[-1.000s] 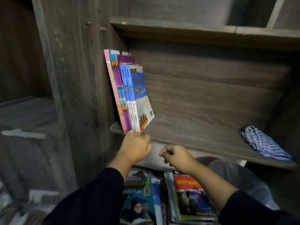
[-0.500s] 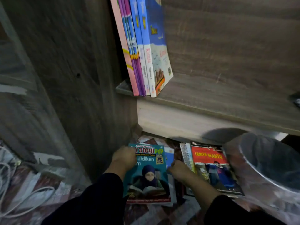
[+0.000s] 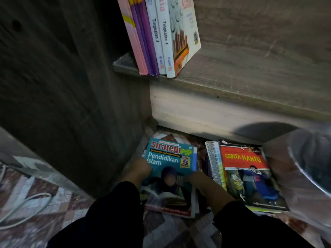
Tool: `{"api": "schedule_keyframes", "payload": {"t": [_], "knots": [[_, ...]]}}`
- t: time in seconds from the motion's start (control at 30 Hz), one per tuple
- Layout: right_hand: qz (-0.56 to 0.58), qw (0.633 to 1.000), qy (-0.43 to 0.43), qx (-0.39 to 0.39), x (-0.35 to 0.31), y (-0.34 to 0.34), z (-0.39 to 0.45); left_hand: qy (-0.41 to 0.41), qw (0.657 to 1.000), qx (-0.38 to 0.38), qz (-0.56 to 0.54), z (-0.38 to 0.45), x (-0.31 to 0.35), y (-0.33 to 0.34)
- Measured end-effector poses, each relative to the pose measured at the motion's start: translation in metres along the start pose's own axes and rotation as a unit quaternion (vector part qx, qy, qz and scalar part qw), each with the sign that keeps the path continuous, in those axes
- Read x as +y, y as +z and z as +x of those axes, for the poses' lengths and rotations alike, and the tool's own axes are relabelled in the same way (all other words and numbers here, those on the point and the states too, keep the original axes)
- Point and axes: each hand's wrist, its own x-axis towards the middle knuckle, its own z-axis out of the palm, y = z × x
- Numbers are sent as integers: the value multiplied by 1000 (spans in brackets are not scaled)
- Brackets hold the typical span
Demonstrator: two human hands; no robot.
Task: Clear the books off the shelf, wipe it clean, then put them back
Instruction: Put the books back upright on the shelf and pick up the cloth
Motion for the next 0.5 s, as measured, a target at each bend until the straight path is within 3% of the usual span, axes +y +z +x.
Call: {"api": "schedule_keyframes", "payload": {"t": [0.2, 0.3, 0.5], "knots": [[84, 996, 5, 33, 4, 4, 15, -23, 971, -57, -230, 1, 0, 21], [136, 990, 7, 33, 8, 5, 20, -71, 933, -97, -341, -2, -11, 23], [242, 969, 38, 28, 5, 10, 17, -154, 928, -119, -319, 2, -27, 22]]}}
